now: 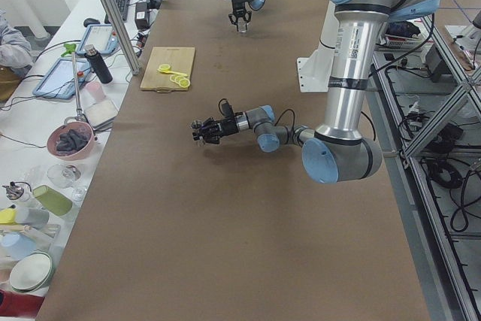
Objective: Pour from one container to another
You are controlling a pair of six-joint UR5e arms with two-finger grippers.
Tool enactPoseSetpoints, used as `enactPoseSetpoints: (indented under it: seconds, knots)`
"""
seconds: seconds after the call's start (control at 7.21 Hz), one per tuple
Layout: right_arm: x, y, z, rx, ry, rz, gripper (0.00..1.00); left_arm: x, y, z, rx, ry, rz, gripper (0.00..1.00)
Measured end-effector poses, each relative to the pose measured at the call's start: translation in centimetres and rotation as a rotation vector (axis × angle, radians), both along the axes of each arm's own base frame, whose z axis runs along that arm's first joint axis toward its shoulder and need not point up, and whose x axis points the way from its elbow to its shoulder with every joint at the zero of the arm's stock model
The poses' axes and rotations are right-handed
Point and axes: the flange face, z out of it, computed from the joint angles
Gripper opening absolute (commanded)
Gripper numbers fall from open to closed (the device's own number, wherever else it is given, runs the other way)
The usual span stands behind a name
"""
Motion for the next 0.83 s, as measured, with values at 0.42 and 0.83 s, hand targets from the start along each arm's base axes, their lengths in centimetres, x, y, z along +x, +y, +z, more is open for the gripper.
enactPoseSetpoints:
  seconds: [0.42,0.83]
  knots:
    - [-0.1,-0.1,-0.7,0.002,-0.019,0.004,1.00,0.4,-2.8,1.1,-0.053,-0.003,-0.005,0.00]
    - [-0.1,-0.1,-0.7,0.001,-0.020,0.006,1.00,1.0,-3.1,1.3,-0.075,0.010,0.013,0.37]
